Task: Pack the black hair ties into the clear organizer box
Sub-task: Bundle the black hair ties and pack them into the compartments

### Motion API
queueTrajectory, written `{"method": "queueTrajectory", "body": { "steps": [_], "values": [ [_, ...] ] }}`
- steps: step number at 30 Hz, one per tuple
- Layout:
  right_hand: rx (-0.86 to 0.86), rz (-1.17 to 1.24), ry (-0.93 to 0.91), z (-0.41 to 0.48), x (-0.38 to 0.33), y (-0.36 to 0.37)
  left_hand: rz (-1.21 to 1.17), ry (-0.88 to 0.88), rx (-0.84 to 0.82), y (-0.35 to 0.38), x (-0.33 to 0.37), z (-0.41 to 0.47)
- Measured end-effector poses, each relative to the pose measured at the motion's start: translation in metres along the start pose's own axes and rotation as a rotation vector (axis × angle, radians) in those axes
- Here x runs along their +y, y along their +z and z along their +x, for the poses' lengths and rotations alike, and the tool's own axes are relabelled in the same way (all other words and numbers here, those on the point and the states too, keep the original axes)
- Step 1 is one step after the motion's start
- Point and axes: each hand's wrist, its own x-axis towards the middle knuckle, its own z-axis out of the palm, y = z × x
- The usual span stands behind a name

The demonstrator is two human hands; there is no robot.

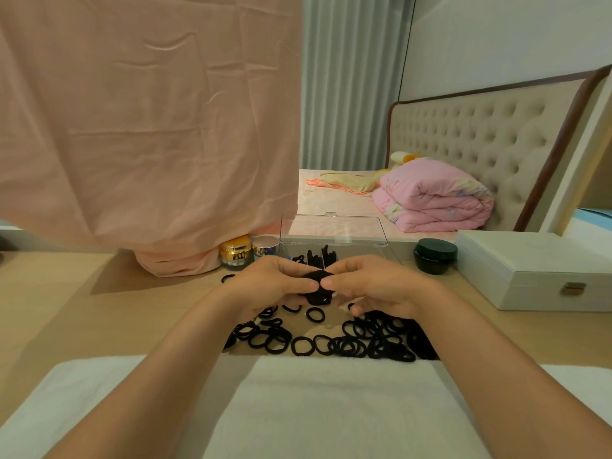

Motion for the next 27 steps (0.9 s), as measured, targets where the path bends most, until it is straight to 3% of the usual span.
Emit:
{"method": "queueTrajectory", "body": {
  "steps": [3,9,13,17,22,27],
  "values": [
    [-0.043,0.072,-0.011,-0.003,0.0,-0.002,-0.05,0.029,-0.005,0.0,0.001,-0.001],
    [0.036,0.105,-0.011,-0.004,0.003,-0.001,0.078,0.093,0.155,0.009,0.002,0.002],
    [0.069,0.114,-0.019,-0.004,0.004,-0.007,0.102,0.09,0.109,0.009,0.01,0.004],
    [0.18,0.165,-0.039,0.004,-0.005,-0.024,0.298,0.164,0.149,0.005,0.024,0.022],
    [0.395,0.054,0.005,0.03,-0.016,-0.049,0.449,0.209,0.26,-0.005,0.029,0.058],
    [0.488,-0.299,0.077,0.061,-0.016,-0.05,0.581,0.185,0.231,0.002,0.013,0.084]
  ]
}}
